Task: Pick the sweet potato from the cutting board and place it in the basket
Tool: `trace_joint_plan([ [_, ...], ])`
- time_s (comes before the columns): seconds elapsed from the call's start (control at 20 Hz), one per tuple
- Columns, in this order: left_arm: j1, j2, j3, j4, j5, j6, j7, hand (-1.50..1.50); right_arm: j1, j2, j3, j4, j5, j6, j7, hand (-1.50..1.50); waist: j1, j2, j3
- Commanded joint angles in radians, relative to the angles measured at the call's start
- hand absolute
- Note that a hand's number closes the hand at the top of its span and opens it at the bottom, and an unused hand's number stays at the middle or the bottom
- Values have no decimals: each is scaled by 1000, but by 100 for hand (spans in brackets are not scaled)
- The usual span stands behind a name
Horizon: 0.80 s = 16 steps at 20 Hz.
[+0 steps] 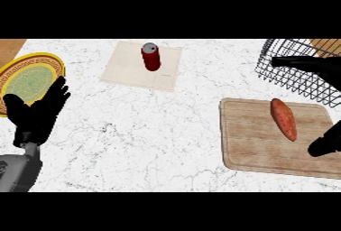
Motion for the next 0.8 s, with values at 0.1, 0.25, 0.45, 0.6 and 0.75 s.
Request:
trace_joint_plan([
  [0.1, -39, -29, -13, 24, -19, 18, -1, 0, -175, -234, -30, -8, 221, -3, 134, -150, 6, 7, -3],
  [0.25, 15, 1, 1, -37, 11, -27, 11, 0, -226, -284, -39, 81, 297, -9, 172, -150, 38, 5, 0],
  [0.45, -17, -16, -3, 10, -17, -22, 7, 0, -322, -343, 7, 238, 340, 153, 91, -150, 25, 9, 0],
  [0.6, -35, -27, -9, -3, -25, -11, 9, 0, -380, -403, 64, 296, 345, 310, 54, -150, 31, 11, 0],
  [0.75, -45, 9, 11, -32, -18, -22, 55, 0, -413, -404, 106, 347, 360, 343, 6, -150, 37, 9, 1],
])
